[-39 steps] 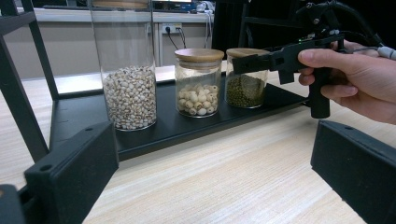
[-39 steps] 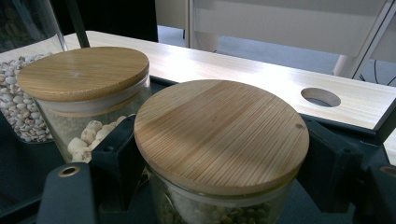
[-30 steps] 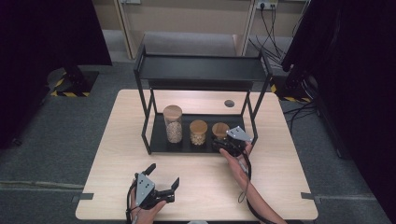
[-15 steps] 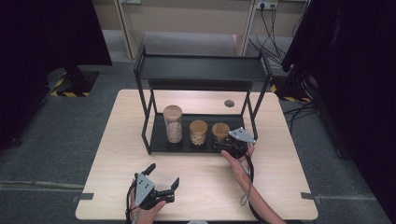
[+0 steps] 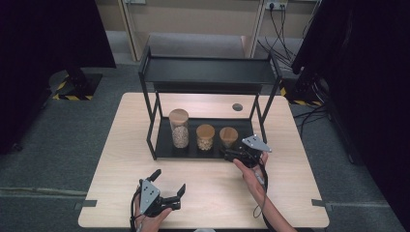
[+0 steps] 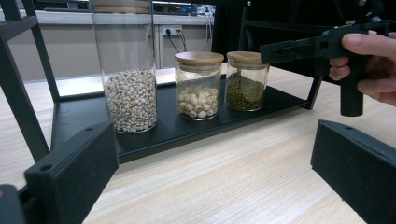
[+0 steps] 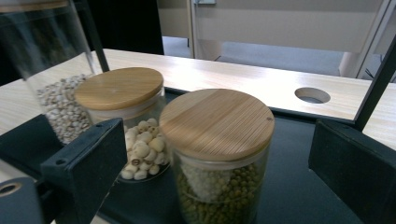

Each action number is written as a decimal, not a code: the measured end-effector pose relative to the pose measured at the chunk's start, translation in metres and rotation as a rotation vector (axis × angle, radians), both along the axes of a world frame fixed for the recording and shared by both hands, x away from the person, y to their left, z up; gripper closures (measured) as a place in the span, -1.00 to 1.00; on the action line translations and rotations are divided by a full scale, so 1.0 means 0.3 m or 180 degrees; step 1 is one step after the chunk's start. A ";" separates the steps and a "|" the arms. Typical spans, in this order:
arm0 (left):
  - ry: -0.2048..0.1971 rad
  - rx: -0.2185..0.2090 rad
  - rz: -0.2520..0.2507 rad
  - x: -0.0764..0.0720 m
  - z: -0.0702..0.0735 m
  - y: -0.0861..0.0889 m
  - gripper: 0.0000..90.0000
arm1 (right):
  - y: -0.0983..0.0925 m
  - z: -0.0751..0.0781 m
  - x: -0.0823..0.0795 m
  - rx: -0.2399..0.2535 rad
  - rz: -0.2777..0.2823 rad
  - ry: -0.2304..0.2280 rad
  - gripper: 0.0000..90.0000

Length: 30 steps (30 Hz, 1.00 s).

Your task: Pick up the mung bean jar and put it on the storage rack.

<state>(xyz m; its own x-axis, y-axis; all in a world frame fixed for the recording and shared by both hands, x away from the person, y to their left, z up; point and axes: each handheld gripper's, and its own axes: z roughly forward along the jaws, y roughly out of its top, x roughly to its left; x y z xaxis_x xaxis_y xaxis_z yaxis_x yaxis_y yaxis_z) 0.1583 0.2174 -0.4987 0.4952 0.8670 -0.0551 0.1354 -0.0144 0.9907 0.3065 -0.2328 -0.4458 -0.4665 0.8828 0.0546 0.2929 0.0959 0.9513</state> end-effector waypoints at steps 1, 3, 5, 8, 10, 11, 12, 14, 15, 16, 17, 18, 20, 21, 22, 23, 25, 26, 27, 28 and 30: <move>0.0000 0.0000 0.0000 0.000 0.000 0.000 -0.99 | 0.000 0.000 0.000 0.0000 0.0000 0.0000 -0.89; 0.0002 0.0002 -0.0001 0.000 0.000 0.000 -0.99 | -0.005 0.001 -0.009 0.0010 0.0024 -0.0009 -0.89; 0.0000 0.0002 0.0000 0.000 0.000 0.000 -0.99 | -0.014 0.004 -0.022 0.0027 0.0045 -0.0020 -0.89; -0.0003 0.0007 -0.0003 0.000 0.000 0.000 -0.99 | -0.019 0.005 -0.031 0.0042 0.0062 -0.0031 -0.89; 0.0001 0.0010 -0.0001 0.000 0.000 0.000 -0.99 | -0.024 0.008 -0.039 0.0057 0.0069 -0.0035 -0.90; 0.0000 -0.0003 0.0007 0.000 -0.002 -0.001 -0.99 | -0.027 0.009 -0.046 0.0068 0.0082 -0.0042 -0.90; 0.0000 -0.0003 0.0007 0.000 -0.002 -0.001 -0.99 | -0.027 0.009 -0.046 0.0068 0.0082 -0.0042 -0.90; 0.0000 -0.0003 0.0014 0.000 -0.002 -0.001 -0.99 | -0.030 0.010 -0.053 0.0075 0.0099 -0.0048 -0.90; 0.0001 -0.0002 0.0014 0.000 -0.002 0.000 -0.99 | -0.031 0.011 -0.058 0.0083 0.0113 -0.0056 -0.90; 0.0005 -0.0002 0.0013 0.001 -0.002 -0.001 -0.99 | -0.031 0.012 -0.061 0.0085 0.0120 -0.0062 -0.90; 0.0006 -0.0001 0.0012 0.001 -0.002 -0.001 -0.99 | -0.032 0.012 -0.064 0.0090 0.0130 -0.0063 -0.90; 0.0006 -0.0001 0.0012 0.001 -0.002 -0.001 -0.99 | -0.032 0.013 -0.067 0.0095 0.0141 -0.0066 -0.90; 0.0006 -0.0001 0.0012 0.001 -0.002 -0.001 -0.99 | -0.033 0.013 -0.075 0.0100 0.0160 -0.0075 -0.90; 0.0002 -0.0003 0.0014 0.000 -0.002 -0.001 -0.99 | -0.034 0.014 -0.079 0.0110 0.0175 -0.0073 -0.89; 0.0002 -0.0003 0.0014 0.000 -0.002 -0.001 -0.99 | -0.034 0.014 -0.079 0.0110 0.0175 -0.0073 -0.89; 0.0004 -0.0002 0.0015 0.000 -0.002 -0.001 -0.99 | -0.035 0.013 -0.087 0.0110 0.0207 -0.0084 -0.90; 0.0005 0.0000 0.0015 0.000 -0.002 -0.001 -0.99 | -0.034 0.013 -0.096 0.0107 0.0236 -0.0089 -0.90; 0.0005 0.0000 0.0015 0.000 -0.002 -0.002 -0.99 | -0.034 0.013 -0.100 0.0106 0.0250 -0.0090 -0.90; 0.0003 -0.0001 0.0015 0.000 -0.002 -0.002 -0.99 | -0.034 0.012 -0.104 0.0107 0.0264 -0.0092 -0.90; 0.0004 0.0000 0.0015 0.000 -0.002 -0.002 -0.99 | -0.034 0.013 -0.107 0.0107 0.0274 -0.0096 -0.90; 0.0005 0.0002 0.0016 0.000 -0.002 -0.001 -0.99 | -0.035 0.013 -0.115 0.0117 0.0297 -0.0101 -0.90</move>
<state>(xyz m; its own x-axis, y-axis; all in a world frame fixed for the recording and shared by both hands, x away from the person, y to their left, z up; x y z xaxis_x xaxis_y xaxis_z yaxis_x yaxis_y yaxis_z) 0.1584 0.2170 -0.4992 0.4907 0.8696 -0.0554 0.1369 -0.0142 0.9905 0.2720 -0.2433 -0.4419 -0.5485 0.8332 0.0701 0.2540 0.0861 0.9634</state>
